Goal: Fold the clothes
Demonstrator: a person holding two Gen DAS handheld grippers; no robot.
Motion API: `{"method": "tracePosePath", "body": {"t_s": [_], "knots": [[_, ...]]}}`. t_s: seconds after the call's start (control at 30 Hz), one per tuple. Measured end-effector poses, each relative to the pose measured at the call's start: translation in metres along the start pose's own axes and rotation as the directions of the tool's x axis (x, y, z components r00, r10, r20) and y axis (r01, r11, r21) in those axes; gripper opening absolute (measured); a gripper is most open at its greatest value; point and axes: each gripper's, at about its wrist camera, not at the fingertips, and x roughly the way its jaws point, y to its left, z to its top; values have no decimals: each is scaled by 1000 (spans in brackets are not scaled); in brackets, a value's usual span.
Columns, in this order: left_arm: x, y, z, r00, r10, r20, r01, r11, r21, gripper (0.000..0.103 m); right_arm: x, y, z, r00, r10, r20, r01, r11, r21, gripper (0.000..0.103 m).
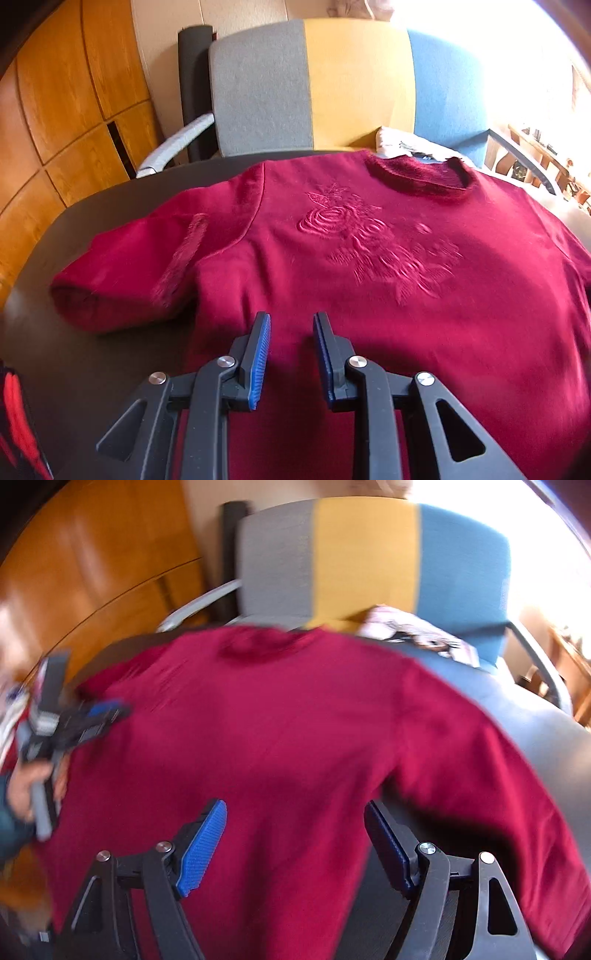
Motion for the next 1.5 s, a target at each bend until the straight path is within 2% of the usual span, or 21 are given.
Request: {"method": "tracePosePath", "body": {"t_s": [0.03, 0.17, 0.2, 0.33, 0.47, 0.57, 0.7, 0.8, 0.87, 0.9, 0.93, 1.0, 1.07, 1.1, 1.23, 1.33, 1.5], "knots": [[-7, -1, -7, 1000, -7, 3, 7, 1000, 5, 24, -2, 10, -10, 1000, 7, -12, -7, 1000, -22, 78], [-22, -7, -43, 1000, -7, -25, 9, 999, 50, 24, 2, 28, -56, 996, -56, -73, 51, 997, -65, 79], [-28, -7, -54, 1000, -5, -7, 5, 999, 49, 26, -5, 29, -65, 997, -65, -37, 63, 996, -59, 79], [-47, -6, -84, 999, -41, 29, 41, 999, -3, 30, -22, 24, -95, 995, -100, 9, 101, 994, -33, 79], [-50, -12, -89, 998, -34, 50, 33, 999, 7, 30, -36, 22, -113, 993, -116, 30, 116, 993, -11, 79], [-50, -3, -78, 996, -84, 4, 84, 996, -24, 30, -36, 26, -106, 992, -127, -3, 127, 992, -11, 80], [-63, 22, -65, 998, -9, 55, 10, 1000, -24, 30, -34, 32, -76, 986, -162, -51, 162, 987, 1, 82], [-65, 52, -48, 997, 42, 69, -37, 997, -69, 30, -35, 42, -49, 991, -126, 35, 126, 992, 9, 83], [-56, 73, -35, 998, 61, 31, -56, 991, -125, 30, -23, 53, -31, 992, -108, 63, 108, 994, -10, 87], [-51, 87, -29, 999, 42, 4, -40, 983, -177, 30, -14, 59, -24, 992, -106, 64, 107, 994, -22, 87], [-46, 104, -25, 1000, -13, -22, 6, 966, -260, 30, -4, 63, -18, 992, -107, 61, 109, 994, -31, 87], [-35, 137, -16, 992, -125, -31, 100, 899, -425, 30, 12, 69, -10, 991, -118, 67, 121, 992, -40, 87], [-23, 161, -8, 985, -171, -24, 134, 842, -522, 30, 23, 71, -11, 988, -132, 77, 135, 990, -36, 87], [-17, 169, -4, 983, -181, -23, 138, 823, -551, 30, 29, 70, -12, 988, -136, 74, 139, 990, -28, 87], [11, 187, 8, 980, -198, -36, 135, 779, -613, 31, 35, 57, -14, 995, -82, 58, 81, 996, 34, 91], [34, 193, 16, 976, -208, -58, 120, 745, -656, 31, 36, 59, -15, 995, -91, 52, 90, 996, 19, 95], [61, 193, 23, 970, -221, -98, 95, 720, -687, 31, 37, 58, -16, 995, -83, 52, 82, 996, 21, 97]]}}
